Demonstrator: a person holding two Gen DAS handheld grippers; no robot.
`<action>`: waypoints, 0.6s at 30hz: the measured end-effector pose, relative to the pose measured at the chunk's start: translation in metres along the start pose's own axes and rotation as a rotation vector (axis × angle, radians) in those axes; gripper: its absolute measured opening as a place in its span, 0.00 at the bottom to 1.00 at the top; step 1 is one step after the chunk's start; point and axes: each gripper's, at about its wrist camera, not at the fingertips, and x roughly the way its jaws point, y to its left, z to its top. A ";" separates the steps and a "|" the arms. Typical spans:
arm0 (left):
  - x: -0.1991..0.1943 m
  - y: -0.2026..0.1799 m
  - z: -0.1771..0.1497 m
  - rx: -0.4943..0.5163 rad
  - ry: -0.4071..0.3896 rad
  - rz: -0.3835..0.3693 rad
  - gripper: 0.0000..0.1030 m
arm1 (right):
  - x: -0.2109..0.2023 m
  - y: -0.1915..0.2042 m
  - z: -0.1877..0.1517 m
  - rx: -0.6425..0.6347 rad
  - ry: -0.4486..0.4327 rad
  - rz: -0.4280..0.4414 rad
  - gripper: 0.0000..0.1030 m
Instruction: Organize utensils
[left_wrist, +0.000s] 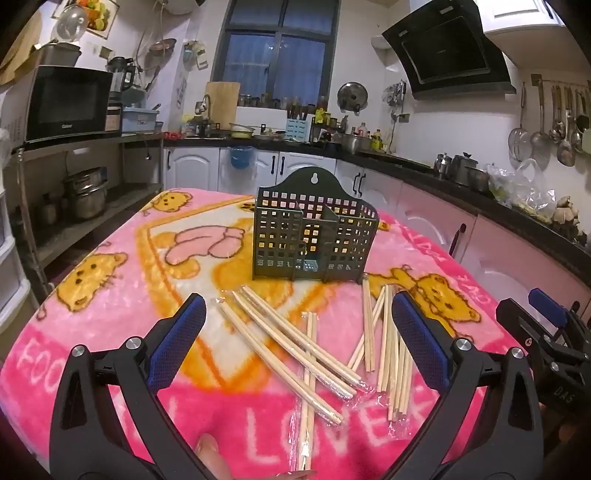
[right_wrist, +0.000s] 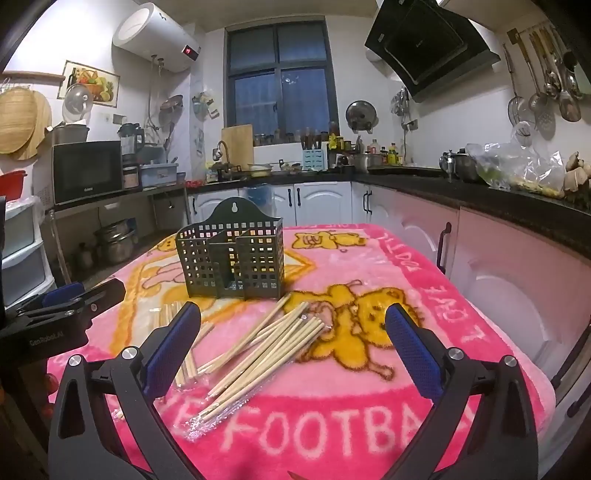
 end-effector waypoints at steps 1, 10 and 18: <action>-0.001 -0.001 0.001 0.003 0.003 0.000 0.90 | 0.000 0.000 0.000 0.001 0.000 -0.001 0.94; -0.001 -0.001 0.000 0.004 0.004 0.001 0.90 | 0.001 -0.001 0.000 0.002 -0.002 -0.005 0.94; -0.002 -0.002 0.002 0.004 0.005 0.005 0.90 | 0.000 -0.001 -0.002 0.008 -0.002 -0.010 0.94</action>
